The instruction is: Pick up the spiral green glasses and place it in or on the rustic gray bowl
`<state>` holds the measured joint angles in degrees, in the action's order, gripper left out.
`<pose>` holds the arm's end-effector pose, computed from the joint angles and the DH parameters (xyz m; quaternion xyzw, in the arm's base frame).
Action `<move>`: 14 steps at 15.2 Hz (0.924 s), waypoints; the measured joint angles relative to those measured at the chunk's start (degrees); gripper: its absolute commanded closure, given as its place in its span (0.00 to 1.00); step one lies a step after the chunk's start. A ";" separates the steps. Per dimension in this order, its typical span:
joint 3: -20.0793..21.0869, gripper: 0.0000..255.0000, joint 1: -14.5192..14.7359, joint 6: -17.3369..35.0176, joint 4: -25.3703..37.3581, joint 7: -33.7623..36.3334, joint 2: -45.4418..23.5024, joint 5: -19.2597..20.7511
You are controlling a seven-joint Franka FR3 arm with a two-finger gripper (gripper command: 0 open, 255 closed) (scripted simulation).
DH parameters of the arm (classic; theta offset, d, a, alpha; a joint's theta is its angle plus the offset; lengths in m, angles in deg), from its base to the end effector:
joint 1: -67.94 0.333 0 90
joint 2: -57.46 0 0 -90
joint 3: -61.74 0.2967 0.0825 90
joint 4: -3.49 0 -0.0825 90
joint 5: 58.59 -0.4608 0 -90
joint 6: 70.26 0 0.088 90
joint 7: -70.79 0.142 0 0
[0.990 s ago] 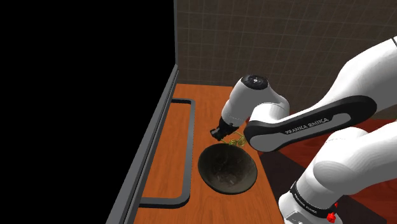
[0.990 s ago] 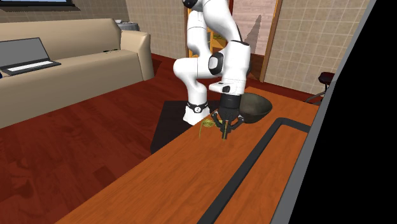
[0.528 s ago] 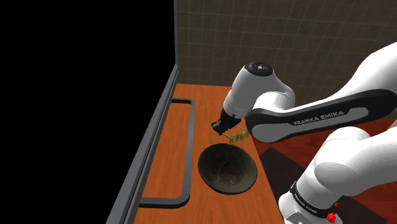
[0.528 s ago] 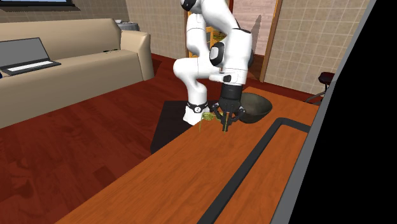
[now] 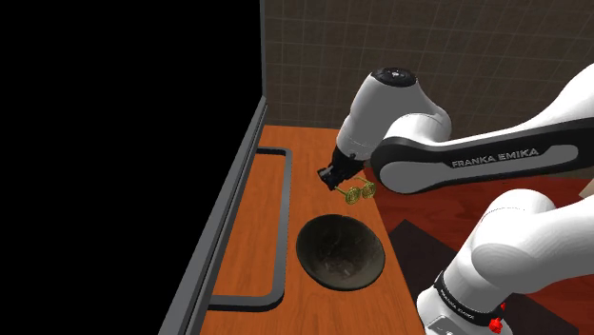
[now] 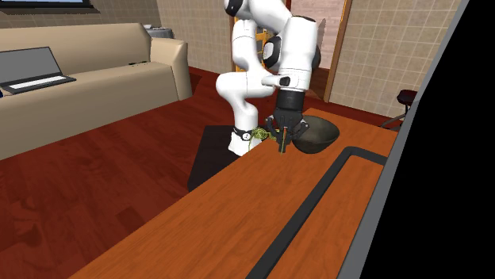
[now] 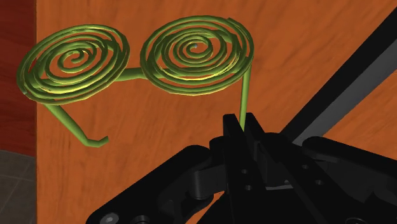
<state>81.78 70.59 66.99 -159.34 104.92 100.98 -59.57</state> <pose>0.4057 0.1275 0.3301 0.9751 -0.1314 0.1745 0.0390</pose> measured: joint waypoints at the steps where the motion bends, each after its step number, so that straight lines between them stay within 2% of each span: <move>1: -0.17 1.00 0.12 -0.87 0.39 -0.14 0.48 -0.04; 14: -2.60 1.00 0.13 -12.22 8.60 -2.38 3.74 0.36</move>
<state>79.18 70.73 54.77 -150.73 102.54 104.72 -59.21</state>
